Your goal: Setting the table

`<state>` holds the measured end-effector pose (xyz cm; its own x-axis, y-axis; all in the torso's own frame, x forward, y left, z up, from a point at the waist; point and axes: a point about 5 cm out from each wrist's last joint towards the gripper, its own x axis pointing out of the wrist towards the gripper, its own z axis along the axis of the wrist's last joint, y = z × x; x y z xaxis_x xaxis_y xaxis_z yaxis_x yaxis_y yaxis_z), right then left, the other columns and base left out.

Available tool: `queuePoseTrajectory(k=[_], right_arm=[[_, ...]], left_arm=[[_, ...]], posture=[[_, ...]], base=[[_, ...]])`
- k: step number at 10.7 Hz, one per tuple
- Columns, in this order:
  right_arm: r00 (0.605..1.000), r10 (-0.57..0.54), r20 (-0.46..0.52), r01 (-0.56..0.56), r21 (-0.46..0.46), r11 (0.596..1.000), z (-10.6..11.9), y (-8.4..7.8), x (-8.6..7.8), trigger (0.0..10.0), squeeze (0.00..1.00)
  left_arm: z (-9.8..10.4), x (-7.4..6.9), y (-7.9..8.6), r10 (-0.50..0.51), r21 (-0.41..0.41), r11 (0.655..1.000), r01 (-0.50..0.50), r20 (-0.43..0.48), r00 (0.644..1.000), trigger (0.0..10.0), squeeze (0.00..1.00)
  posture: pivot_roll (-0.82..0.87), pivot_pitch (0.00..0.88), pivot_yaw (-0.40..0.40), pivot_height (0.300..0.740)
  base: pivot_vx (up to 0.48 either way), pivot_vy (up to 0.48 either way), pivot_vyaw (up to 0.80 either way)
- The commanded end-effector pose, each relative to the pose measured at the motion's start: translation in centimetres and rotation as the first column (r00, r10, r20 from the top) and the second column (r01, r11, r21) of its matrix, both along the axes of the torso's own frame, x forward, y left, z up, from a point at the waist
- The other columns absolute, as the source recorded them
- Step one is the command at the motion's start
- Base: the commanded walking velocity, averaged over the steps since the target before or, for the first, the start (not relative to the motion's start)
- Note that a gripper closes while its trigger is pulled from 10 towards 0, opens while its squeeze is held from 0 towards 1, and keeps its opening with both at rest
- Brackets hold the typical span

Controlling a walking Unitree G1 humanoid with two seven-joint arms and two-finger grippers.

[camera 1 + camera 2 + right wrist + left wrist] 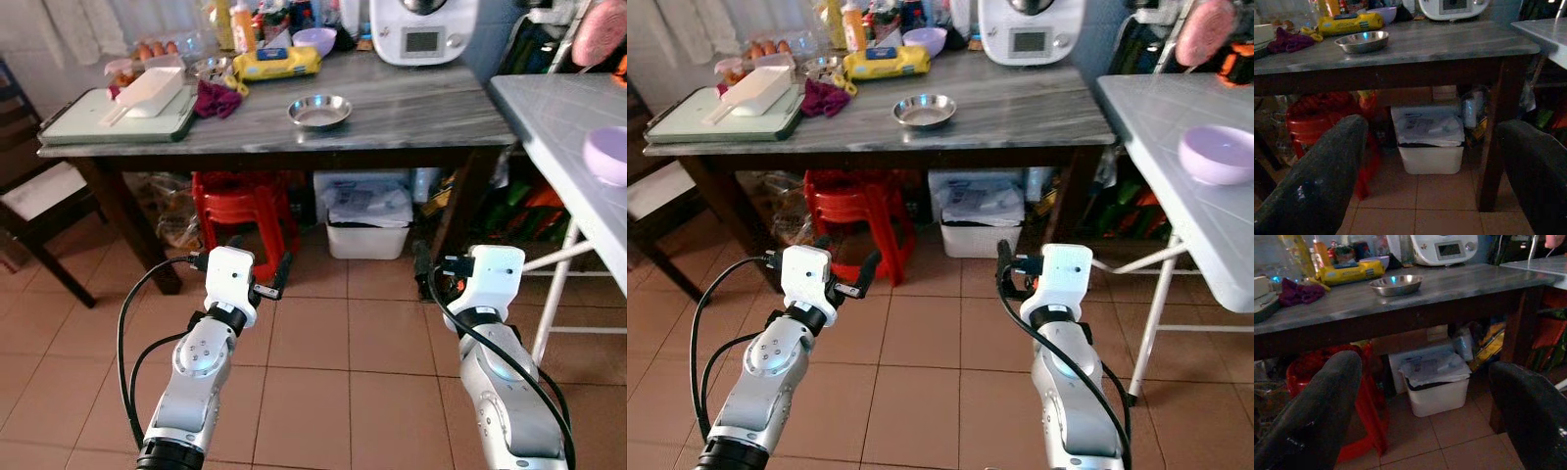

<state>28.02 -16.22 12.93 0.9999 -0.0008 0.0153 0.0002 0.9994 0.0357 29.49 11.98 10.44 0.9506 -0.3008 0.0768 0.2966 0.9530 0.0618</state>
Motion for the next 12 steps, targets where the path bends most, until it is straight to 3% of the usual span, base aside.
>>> queuePoseTrajectory(k=[1, 3, 12], right_arm=[[1.000, 0.002, 0.003, -0.002, -0.024, 1.000, 0.13, 0.27, 0.16, 10.0, 0.00], [1.000, 0.001, 0.008, -0.001, -0.013, 1.000, -0.06, 0.25, 0.17, 10.0, 0.00], [0.999, 0.041, -0.002, -0.041, 0.014, 0.999, -0.14, 0.42, 0.13, 10.0, 0.00]], left_arm=[[0.23, 0.19, 0.24, -0.001, 0.007, 1.000, 0.001, 0.009, 1.000, 10.0, 0.00], [0.24, 0.15, 0.20, -0.008, 0.003, 1.000, 0.008, 0.009, 1.000, 10.0, 0.00], [0.14, 0.06, 0.00, -0.015, 0.000, 1.000, 0.015, 0.003, 1.000, 10.0, 0.00]], posture=[[-0.20, 0.068, 0.076, 0.740], [-0.20, 0.068, 0.076, 0.740], [-0.20, 0.075, 0.078, 0.740]], base=[[0.000, 0.000, 0.00], [0.000, 0.000, 0.00], [0.000, -0.320, 0.00]])
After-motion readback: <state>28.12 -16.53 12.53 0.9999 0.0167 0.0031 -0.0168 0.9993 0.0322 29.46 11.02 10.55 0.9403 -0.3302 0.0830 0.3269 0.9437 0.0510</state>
